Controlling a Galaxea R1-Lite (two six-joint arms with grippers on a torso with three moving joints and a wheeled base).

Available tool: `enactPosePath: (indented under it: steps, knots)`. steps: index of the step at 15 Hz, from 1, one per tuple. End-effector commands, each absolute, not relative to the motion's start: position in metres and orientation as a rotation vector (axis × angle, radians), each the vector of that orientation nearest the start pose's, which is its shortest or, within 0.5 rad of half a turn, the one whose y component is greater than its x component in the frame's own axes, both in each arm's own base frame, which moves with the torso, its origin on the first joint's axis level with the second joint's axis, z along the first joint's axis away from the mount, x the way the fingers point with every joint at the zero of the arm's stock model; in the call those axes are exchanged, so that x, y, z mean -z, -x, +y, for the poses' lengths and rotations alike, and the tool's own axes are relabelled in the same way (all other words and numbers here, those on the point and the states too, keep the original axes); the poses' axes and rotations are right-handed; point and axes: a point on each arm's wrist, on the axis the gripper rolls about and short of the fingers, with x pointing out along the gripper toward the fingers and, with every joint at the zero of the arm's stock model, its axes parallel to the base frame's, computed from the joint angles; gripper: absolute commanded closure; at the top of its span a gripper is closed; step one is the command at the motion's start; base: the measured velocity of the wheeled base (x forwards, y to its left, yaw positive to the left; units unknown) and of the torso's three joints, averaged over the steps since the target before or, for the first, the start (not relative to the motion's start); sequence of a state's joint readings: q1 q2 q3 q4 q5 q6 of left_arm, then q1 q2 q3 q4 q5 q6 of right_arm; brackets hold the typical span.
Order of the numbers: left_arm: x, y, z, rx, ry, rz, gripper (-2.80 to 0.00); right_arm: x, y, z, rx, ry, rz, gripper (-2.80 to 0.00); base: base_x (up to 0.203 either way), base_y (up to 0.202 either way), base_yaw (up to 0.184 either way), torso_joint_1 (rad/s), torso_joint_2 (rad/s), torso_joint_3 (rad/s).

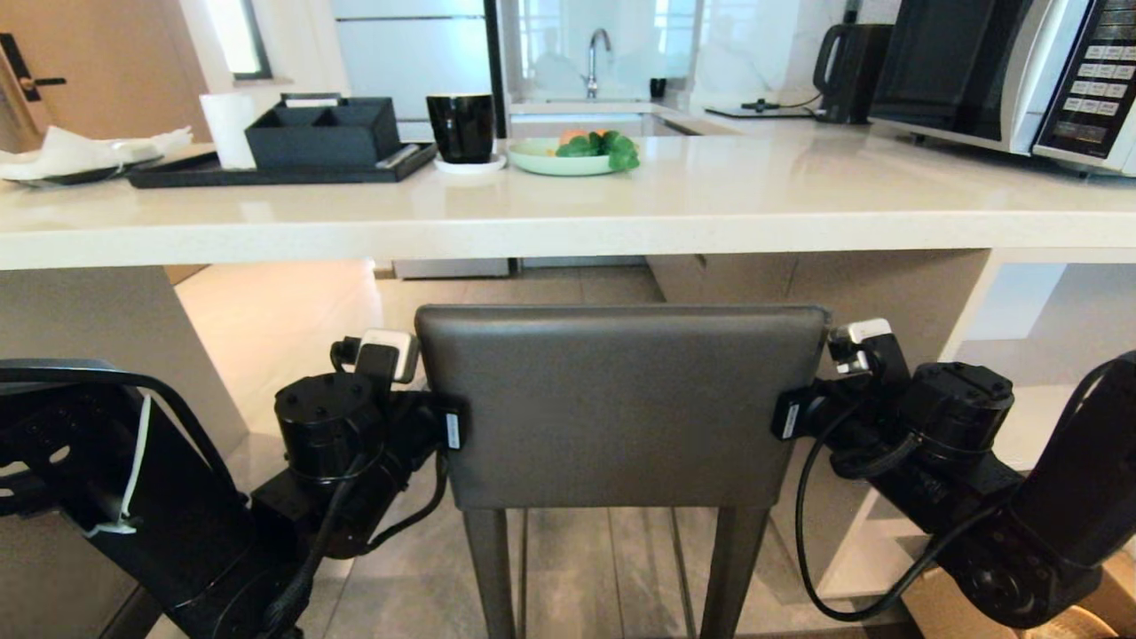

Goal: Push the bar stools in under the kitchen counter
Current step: Push the gray chair back under the dining table

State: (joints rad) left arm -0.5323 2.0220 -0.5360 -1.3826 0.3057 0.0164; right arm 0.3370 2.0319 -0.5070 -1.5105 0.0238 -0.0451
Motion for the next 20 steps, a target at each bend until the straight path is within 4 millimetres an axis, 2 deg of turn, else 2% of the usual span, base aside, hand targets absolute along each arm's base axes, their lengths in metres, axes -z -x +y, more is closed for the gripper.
enactPosePath:
  steps: [1, 4, 8, 11, 14, 16, 18, 20]
  knots:
    - [-0.088, -0.282, -0.158, 0.226, -0.062, 0.100, 0.00, -0.097, -0.301, 0.106, -0.362, 0.046, -0.002, 0.00, 0.190, 0.000, 0.001, 0.002, 0.00, 0.000]
    - [-0.088, -0.282, -0.158, 0.225, -0.060, 0.099, 0.00, -0.095, -0.300, 0.106, -0.362, 0.046, 0.006, 0.00, 0.153, 0.000, 0.001, 0.005, 0.00, 0.001]
    - [-0.092, -0.280, -0.152, 0.207, -0.053, 0.094, 0.00, -0.096, -0.298, 0.103, -0.355, 0.043, 0.011, 0.00, 0.000, 0.000, 0.000, 0.000, 0.00, 0.000]
    - [-0.100, -0.272, -0.127, 0.154, -0.047, 0.095, 0.00, -0.095, -0.298, 0.081, -0.297, 0.040, 0.025, 0.00, 0.000, 0.000, 0.000, 0.000, 0.00, 0.000]
    - [-0.103, -0.264, -0.095, 0.090, -0.046, 0.114, 0.00, -0.100, -0.301, 0.044, -0.214, 0.015, 0.016, 0.00, 0.000, 0.000, 0.000, 0.000, 0.00, 0.000]
    - [-0.109, -0.254, -0.085, 0.111, -0.033, 0.107, 0.00, -0.109, -0.291, 0.032, -0.213, 0.007, 0.003, 0.00, 0.000, 0.000, 0.000, 0.000, 0.00, 0.000]
    - [-0.114, -0.246, -0.083, 0.113, -0.026, 0.094, 0.00, -0.113, -0.278, 0.031, -0.213, 0.009, 0.006, 0.00, 0.000, 0.000, 0.000, 0.000, 0.00, 0.000]
    - [-0.110, -0.232, -0.079, 0.100, -0.037, 0.126, 0.00, -0.115, -0.263, 0.030, -0.211, 0.010, 0.015, 0.00, 0.000, 0.000, 0.000, 0.000, 0.00, 0.000]
